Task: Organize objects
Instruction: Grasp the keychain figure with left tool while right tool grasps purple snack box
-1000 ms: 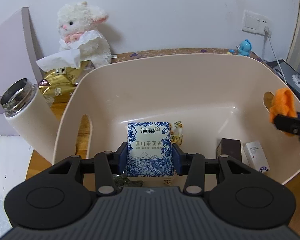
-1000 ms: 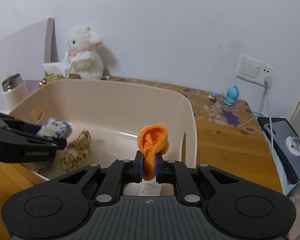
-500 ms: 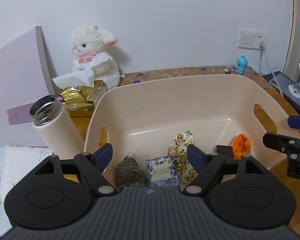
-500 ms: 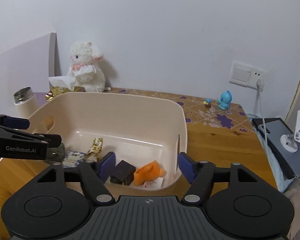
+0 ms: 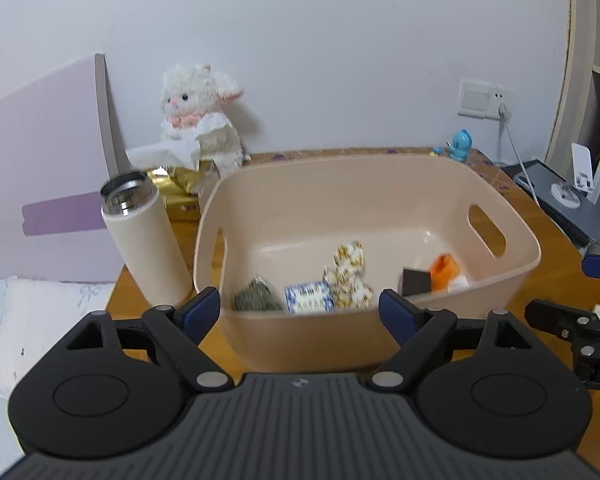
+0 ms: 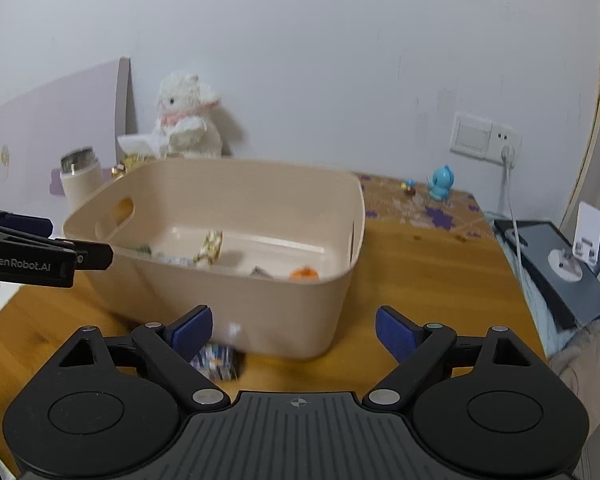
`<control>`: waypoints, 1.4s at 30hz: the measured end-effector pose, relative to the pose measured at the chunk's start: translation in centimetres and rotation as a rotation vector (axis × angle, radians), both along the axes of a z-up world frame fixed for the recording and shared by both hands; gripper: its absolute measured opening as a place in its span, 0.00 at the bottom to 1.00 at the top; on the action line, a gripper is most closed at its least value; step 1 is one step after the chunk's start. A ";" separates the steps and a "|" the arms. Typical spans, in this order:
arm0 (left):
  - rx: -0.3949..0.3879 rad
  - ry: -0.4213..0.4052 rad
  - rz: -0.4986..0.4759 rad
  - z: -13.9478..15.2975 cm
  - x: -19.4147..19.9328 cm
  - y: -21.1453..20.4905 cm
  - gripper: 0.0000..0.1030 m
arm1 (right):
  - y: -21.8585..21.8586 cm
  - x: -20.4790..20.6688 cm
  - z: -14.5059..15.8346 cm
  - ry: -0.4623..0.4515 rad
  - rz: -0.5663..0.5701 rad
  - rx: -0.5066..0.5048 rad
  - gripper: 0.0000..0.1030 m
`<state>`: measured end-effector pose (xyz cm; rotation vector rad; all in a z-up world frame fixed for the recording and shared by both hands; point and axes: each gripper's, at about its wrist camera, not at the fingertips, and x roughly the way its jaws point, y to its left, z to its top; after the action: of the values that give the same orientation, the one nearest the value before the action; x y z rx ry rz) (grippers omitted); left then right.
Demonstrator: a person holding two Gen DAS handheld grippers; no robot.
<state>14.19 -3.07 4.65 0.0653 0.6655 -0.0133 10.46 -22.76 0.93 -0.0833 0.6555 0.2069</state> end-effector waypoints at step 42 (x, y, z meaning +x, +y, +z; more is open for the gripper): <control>-0.038 0.192 -0.046 -11.8 1.4 -0.7 0.86 | 2.7 1.8 -9.5 0.180 0.065 -0.034 0.87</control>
<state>15.62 -3.77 -7.13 0.0431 0.8557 -0.0776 12.28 -20.02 -8.60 -0.1193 0.8359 0.2678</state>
